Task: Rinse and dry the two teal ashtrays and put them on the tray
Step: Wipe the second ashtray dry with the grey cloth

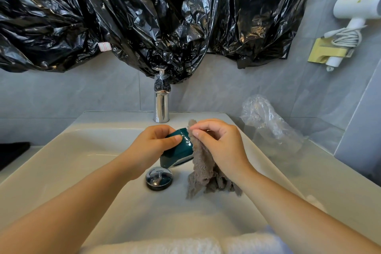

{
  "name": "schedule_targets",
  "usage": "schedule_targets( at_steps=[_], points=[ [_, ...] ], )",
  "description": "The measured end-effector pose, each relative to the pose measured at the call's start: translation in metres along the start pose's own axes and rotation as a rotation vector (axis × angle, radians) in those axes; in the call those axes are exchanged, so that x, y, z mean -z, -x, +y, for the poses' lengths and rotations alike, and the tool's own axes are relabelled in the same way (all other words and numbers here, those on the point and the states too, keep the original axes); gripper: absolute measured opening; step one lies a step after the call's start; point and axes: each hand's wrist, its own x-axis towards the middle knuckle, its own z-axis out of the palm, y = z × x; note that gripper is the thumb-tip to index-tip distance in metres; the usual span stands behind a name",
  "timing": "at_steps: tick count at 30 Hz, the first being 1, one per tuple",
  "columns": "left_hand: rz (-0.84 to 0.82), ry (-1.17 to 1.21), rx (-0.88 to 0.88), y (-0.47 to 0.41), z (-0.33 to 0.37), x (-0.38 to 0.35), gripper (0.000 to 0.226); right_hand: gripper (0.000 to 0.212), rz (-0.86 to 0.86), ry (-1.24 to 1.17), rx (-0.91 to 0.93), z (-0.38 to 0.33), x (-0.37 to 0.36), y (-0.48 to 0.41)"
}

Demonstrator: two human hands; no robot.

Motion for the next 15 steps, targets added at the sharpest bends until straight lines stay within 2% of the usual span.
schedule_targets(
  at_steps=[3,9,15],
  points=[
    [0.01,0.002,0.017,0.0,0.0,0.0,0.012,0.019,-0.027,0.061,0.034,-0.002,-0.003,0.0],
    [0.0,0.084,-0.004,0.003,0.004,0.002,0.014,0.029,-0.059,-0.07,-0.179,0.007,0.002,-0.006],
    [0.025,0.181,-0.042,0.002,0.008,0.007,0.017,0.039,-0.244,-0.193,-0.271,0.011,0.005,-0.01]
  ],
)
